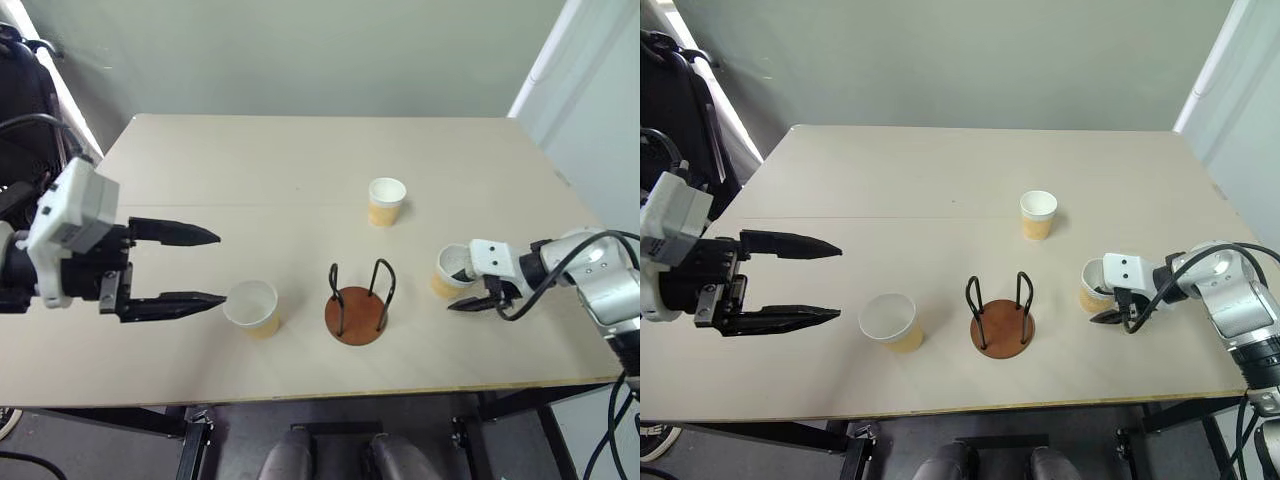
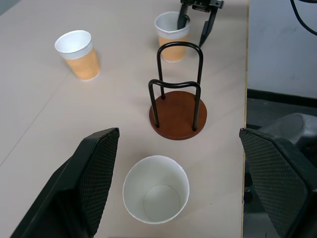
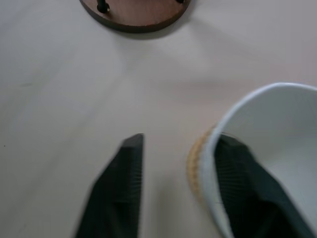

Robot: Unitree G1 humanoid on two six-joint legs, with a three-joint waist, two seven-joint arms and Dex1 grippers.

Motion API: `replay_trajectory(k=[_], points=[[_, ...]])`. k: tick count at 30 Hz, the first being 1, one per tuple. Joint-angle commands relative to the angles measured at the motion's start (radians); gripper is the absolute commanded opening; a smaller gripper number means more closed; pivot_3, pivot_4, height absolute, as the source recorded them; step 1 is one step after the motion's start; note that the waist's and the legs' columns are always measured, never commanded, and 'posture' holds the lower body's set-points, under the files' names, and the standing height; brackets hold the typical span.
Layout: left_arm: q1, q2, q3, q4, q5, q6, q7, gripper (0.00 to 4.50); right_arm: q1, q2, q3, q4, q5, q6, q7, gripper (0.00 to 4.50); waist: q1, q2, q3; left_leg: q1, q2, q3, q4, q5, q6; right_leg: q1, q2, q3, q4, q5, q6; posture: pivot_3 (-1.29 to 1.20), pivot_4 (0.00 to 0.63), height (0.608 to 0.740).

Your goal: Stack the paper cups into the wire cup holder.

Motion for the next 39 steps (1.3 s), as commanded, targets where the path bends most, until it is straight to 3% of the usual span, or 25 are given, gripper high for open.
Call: replay_trajectory(k=[1,3,8,13,18,21,39], points=[[0.008,0.023,0.046,-0.025,-0.015,-0.002,0.016,4.17,-0.026,-0.013,-0.035,-0.012,0.009,-0.014,0.008,0.57,0.000,0.000,0.000,0.000,0.000,0.000,0.000,0.000,0.000,0.000,0.000,0.000,0.000,0.000,0.000,0.00,0.150,0.740],[0.006,0.027,0.042,-0.018,-0.018,-0.006,0.019,4.17,-0.055,-0.030,-0.093,-0.056,0.096,0.037,0.051,0.03,0.000,0.000,0.000,0.000,0.000,0.000,0.000,0.000,-0.001,0.000,0.000,0.000,0.000,0.000,0.000,0.00,0.150,0.740],[-0.002,0.033,0.015,0.009,-0.011,-0.027,0.013,4.17,-0.238,-0.045,-0.248,-0.137,0.359,0.237,0.112,0.03,-0.001,0.002,0.001,-0.002,0.000,0.001,-0.003,0.001,-0.003,-0.004,0.000,0.001,0.000,-0.001,-0.002,0.00,0.150,0.740],[-0.014,0.031,-0.029,0.034,-0.003,-0.057,0.015,4.17,-0.367,0.070,-0.246,-0.252,0.509,0.366,0.055,0.03,-0.003,-0.005,-0.003,0.003,0.002,0.001,-0.013,0.003,-0.007,-0.004,0.001,0.000,0.000,-0.005,-0.009,0.00,0.150,0.740],[-0.036,0.023,-0.073,0.045,-0.007,-0.078,0.024,4.17,-0.353,0.185,-0.110,-0.338,0.469,0.366,0.013,0.03,-0.003,-0.004,-0.002,0.001,0.003,0.001,-0.015,0.005,-0.008,-0.008,0.002,0.000,0.001,-0.006,-0.010,0.00,0.150,0.740],[-0.037,0.023,-0.070,0.040,-0.016,-0.076,0.026,4.17,-0.333,0.195,-0.048,-0.332,0.402,0.317,0.010,0.03,-0.002,-0.004,-0.002,0.000,0.003,0.001,-0.014,0.005,-0.008,-0.008,0.002,-0.001,0.000,-0.006,-0.009,0.00,0.150,0.740],[0.023,0.027,-0.010,-0.014,-0.042,-0.046,0.061,4.17,-0.290,0.214,0.044,-0.330,0.323,0.264,0.036,0.03,-0.003,-0.004,-0.002,0.000,0.003,0.001,-0.014,0.005,-0.008,-0.007,0.002,-0.001,0.002,-0.005,-0.009,0.00,0.150,0.740]])
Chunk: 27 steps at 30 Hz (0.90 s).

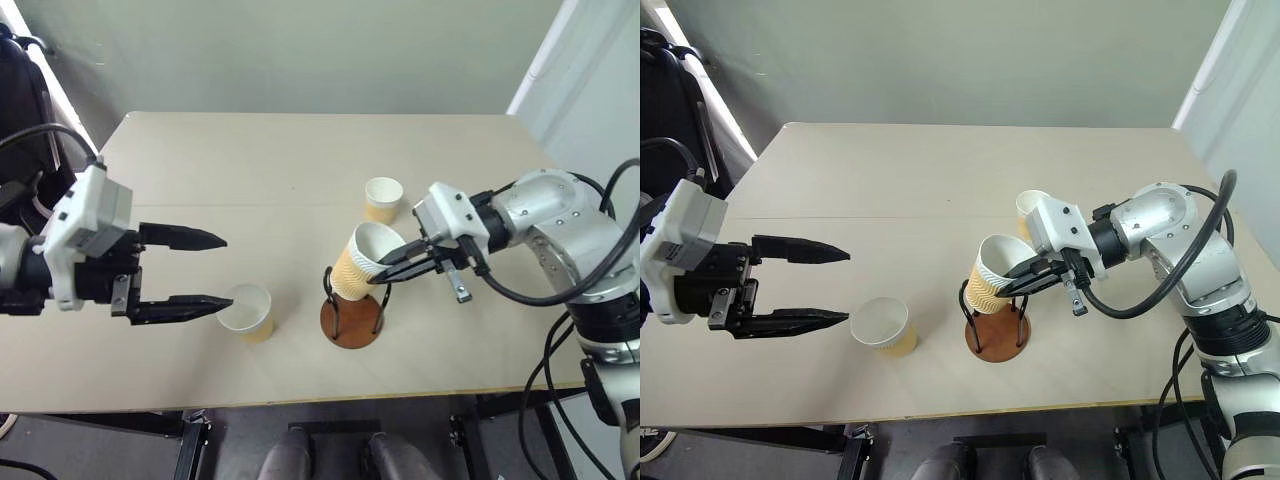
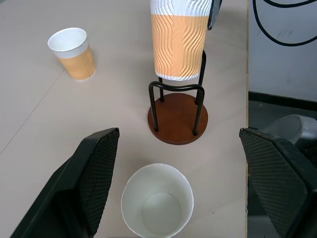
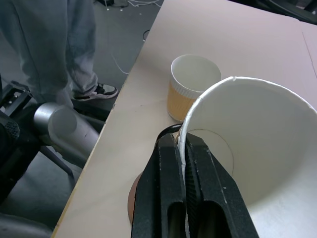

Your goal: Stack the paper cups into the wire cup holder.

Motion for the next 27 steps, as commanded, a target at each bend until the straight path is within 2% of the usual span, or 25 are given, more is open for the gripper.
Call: replay_trajectory(k=[1,2,5,12,15,16,22,27], points=[[-0.005,0.013,0.036,-0.020,-0.012,-0.003,0.007,4.17,-0.013,0.005,0.005,-0.008,-0.028,-0.026,-0.007,0.03,0.000,0.000,0.000,0.000,0.000,0.000,0.000,0.000,0.000,0.000,0.000,0.000,0.000,0.000,0.000,0.00,0.150,0.740],[-0.004,0.014,0.036,-0.021,-0.013,-0.003,0.008,4.17,-0.013,0.005,0.009,-0.006,-0.034,-0.028,-0.006,0.03,0.000,0.000,0.000,0.000,0.000,0.000,0.000,0.000,0.000,0.000,0.000,0.000,0.000,0.000,0.000,0.00,0.150,0.740],[-0.002,0.016,0.038,-0.023,-0.014,-0.002,0.009,4.17,-0.012,0.004,0.014,-0.003,-0.047,-0.031,-0.001,0.66,0.000,0.000,0.000,0.000,0.000,0.000,0.000,0.000,0.000,0.000,0.000,0.000,0.000,0.000,0.000,0.00,0.150,0.740],[-0.001,0.015,0.044,-0.031,-0.020,0.003,0.013,4.17,-0.048,0.016,-0.017,0.018,-0.022,-0.020,0.006,3.17,0.000,0.000,0.000,0.000,0.000,0.000,0.000,0.000,0.000,0.000,0.000,0.000,0.000,0.000,0.000,0.00,0.150,0.740],[0.001,0.015,0.044,-0.030,-0.016,0.002,0.014,4.17,-0.148,0.053,-0.046,0.167,-0.074,-0.096,-0.045,4.27,-0.004,0.000,0.000,0.000,0.000,0.000,0.000,0.000,0.000,0.000,0.000,0.000,0.000,0.000,-0.001,0.00,0.150,0.740],[0.000,0.015,0.042,-0.030,-0.016,0.001,0.017,4.17,-0.196,0.074,-0.037,0.261,-0.125,-0.149,-0.084,4.49,-0.005,0.000,0.000,0.000,0.000,0.000,0.000,0.000,0.000,-0.001,0.000,0.000,0.000,0.001,-0.001,0.00,0.150,0.740],[-0.009,0.007,0.020,-0.030,-0.016,-0.009,0.031,4.17,-0.429,0.208,0.052,0.886,-0.387,-0.480,-0.208,4.49,-0.008,0.000,0.000,0.000,0.001,-0.001,-0.002,0.001,0.001,-0.005,0.000,-0.002,0.002,0.004,-0.005,0.00,0.150,0.740],[0.002,0.000,0.030,-0.050,-0.024,-0.003,0.046,4.17,-0.527,0.287,0.093,1.260,-0.532,-0.659,-0.279,4.49,-0.008,0.001,0.000,-0.006,0.001,-0.001,-0.003,0.001,0.000,-0.011,0.000,-0.003,0.004,0.005,-0.007,0.00,0.150,0.740]])
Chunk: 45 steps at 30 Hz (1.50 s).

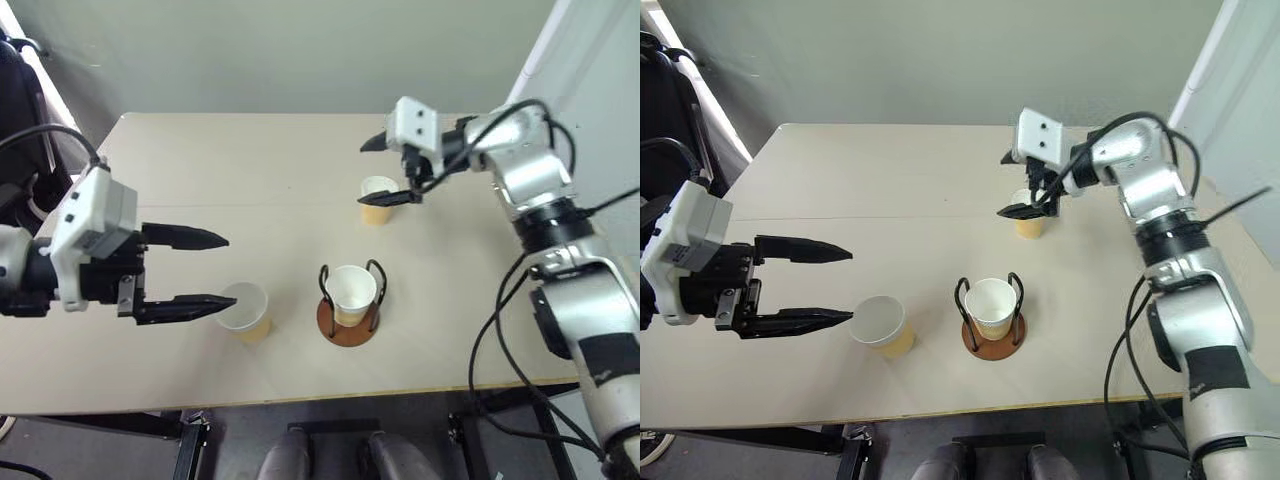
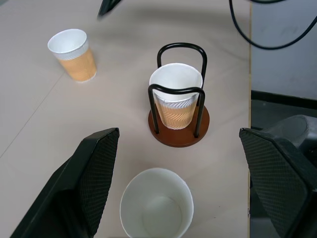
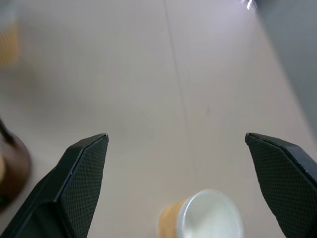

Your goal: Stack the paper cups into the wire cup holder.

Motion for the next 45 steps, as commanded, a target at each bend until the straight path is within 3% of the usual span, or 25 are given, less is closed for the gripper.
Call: replay_trajectory(k=[1,5,12,15,26,33,35,38,41,45], points=[[0.011,-0.003,0.043,-0.039,-0.020,0.006,0.019,4.17,-0.078,0.028,0.023,0.202,-0.109,-0.107,-0.081,4.49,0.000,0.000,0.000,-0.003,0.000,0.000,0.000,0.001,-0.002,-0.003,0.000,0.000,0.001,0.000,0.000,0.00,0.150,0.740],[0.060,-0.010,0.105,-0.090,-0.043,0.048,0.041,4.17,-0.094,0.057,0.053,0.347,-0.211,-0.127,-0.163,4.49,-0.001,0.000,0.000,-0.008,0.001,0.000,-0.001,0.004,-0.007,-0.007,0.000,-0.001,-0.001,0.000,0.000,0.00,0.150,0.740],[0.098,-0.008,0.158,-0.126,-0.069,0.082,0.061,4.17,-0.093,0.095,0.034,0.410,-0.274,-0.127,-0.175,4.49,-0.002,0.000,0.000,-0.010,0.003,0.000,-0.004,0.006,-0.009,-0.008,0.000,-0.003,-0.004,0.000,0.000,0.00,0.150,0.740],[0.107,-0.005,0.168,-0.129,-0.070,0.088,0.065,4.17,-0.091,0.105,0.029,0.417,-0.292,-0.137,-0.200,3.97,-0.002,0.000,0.000,-0.009,0.003,0.000,-0.004,0.006,-0.009,-0.008,0.000,-0.004,-0.003,0.000,-0.001,0.00,0.150,0.740],[0.112,-0.001,0.166,-0.120,-0.066,0.078,0.063,4.17,-0.103,0.096,-0.001,0.410,-0.294,-0.170,-0.178,0.01,-0.002,0.000,0.000,-0.009,0.006,-0.007,-0.005,0.009,-0.015,-0.007,-0.001,-0.021,-0.001,0.006,-0.008,0.00,0.150,0.740],[0.103,0.007,0.157,-0.108,-0.065,0.072,0.055,4.17,-0.118,0.042,-0.105,0.332,-0.185,-0.215,0.030,0.01,-0.002,0.000,0.000,-0.009,0.007,-0.010,-0.007,0.013,-0.017,-0.008,-0.001,-0.024,0.000,0.007,-0.012,0.00,0.150,0.740],[0.102,0.011,0.162,-0.109,-0.072,0.076,0.052,4.17,-0.111,-0.004,-0.190,0.181,-0.050,-0.147,0.198,0.01,-0.002,0.001,0.000,-0.009,0.007,-0.010,-0.006,0.013,-0.018,-0.008,-0.001,-0.024,0.000,0.007,-0.012,0.00,0.150,0.740],[0.110,0.010,0.164,-0.106,-0.069,0.074,0.043,4.17,-0.013,-0.104,-0.244,-0.241,0.211,0.116,0.380,0.01,0.000,0.000,0.000,-0.012,0.006,-0.009,-0.008,0.014,-0.019,-0.009,-0.001,-0.024,-0.001,0.007,-0.012,0.00,0.150,0.740],[0.107,0.009,0.143,-0.090,-0.056,0.060,0.043,4.17,0.125,-0.216,-0.211,-0.656,0.485,0.424,0.395,0.01,0.001,-0.002,-0.001,-0.009,0.008,-0.010,-0.011,0.019,-0.026,-0.003,0.001,-0.025,-0.007,0.007,-0.013,0.00,0.150,0.740],[0.094,0.011,0.112,-0.070,-0.044,0.039,0.044,4.17,0.256,-0.281,-0.203,-0.923,0.627,0.589,0.395,0.01,-0.007,-0.002,0.000,0.004,0.009,-0.008,-0.012,0.021,-0.029,0.010,0.003,-0.023,-0.012,0.004,-0.013,0.00,0.150,0.740]])
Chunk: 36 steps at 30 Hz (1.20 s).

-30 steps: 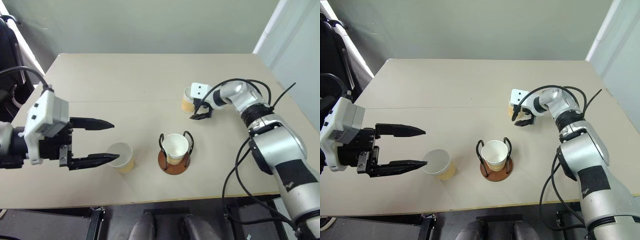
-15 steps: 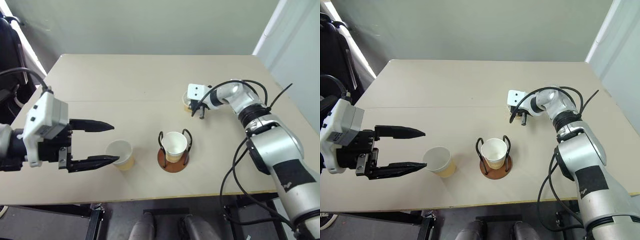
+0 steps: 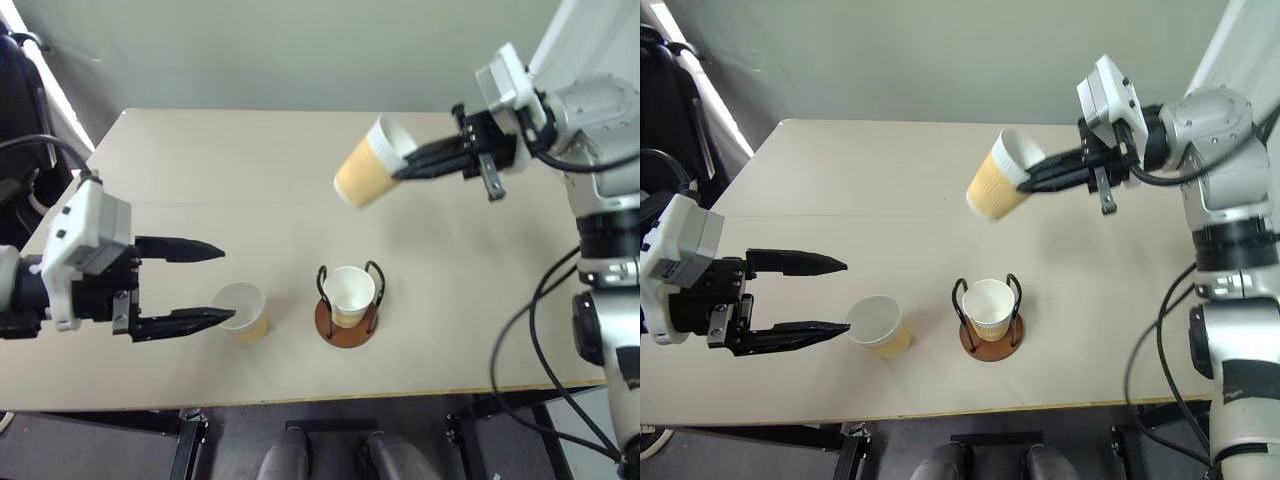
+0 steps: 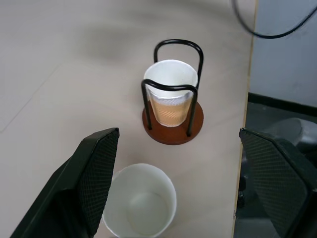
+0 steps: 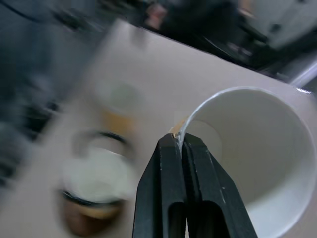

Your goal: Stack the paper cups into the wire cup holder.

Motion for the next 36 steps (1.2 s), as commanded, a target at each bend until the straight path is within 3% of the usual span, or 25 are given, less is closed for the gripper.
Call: replay_trajectory(k=[1,9,26,34,36], points=[[-0.017,0.015,-0.014,0.014,0.020,-0.033,-0.005,4.17,0.066,-0.022,0.014,-0.195,0.088,0.110,-0.002,0.01,-0.005,0.000,0.000,0.002,0.000,0.001,0.000,-0.001,0.002,0.001,0.000,0.001,0.002,0.000,0.000,0.00,0.150,0.740],[-0.025,0.015,-0.032,0.020,0.030,-0.052,-0.011,4.17,0.127,-0.002,0.074,-0.265,0.009,0.095,-0.048,0.01,-0.007,0.001,0.001,0.007,0.001,-0.001,0.000,-0.003,0.012,0.001,0.002,0.001,0.009,0.001,-0.002,0.00,0.150,0.740],[-0.003,0.005,0.008,-0.017,0.011,-0.026,-0.001,4.17,0.111,0.067,0.183,-0.163,-0.188,-0.056,-0.074,0.01,-0.007,0.000,0.001,0.003,0.001,-0.001,0.000,-0.004,0.012,-0.002,0.002,0.000,0.008,0.002,-0.002,0.00,0.150,0.740],[-0.008,0.005,-0.014,-0.004,0.022,-0.044,0.000,4.17,0.122,0.068,0.185,-0.172,-0.201,-0.080,-0.043,0.01,-0.006,0.000,0.001,0.003,0.001,-0.001,0.001,-0.004,0.012,-0.002,0.002,0.000,0.008,0.002,-0.002,0.00,0.150,0.740],[-0.009,0.007,-0.016,0.000,0.024,-0.047,-0.003,4.17,0.120,0.062,0.183,-0.179,-0.197,-0.075,-0.035,0.39,-0.006,0.000,0.001,0.003,0.001,-0.001,0.001,-0.004,0.012,-0.002,0.002,0.000,0.008,0.002,-0.002,0.00,0.150,0.740]])
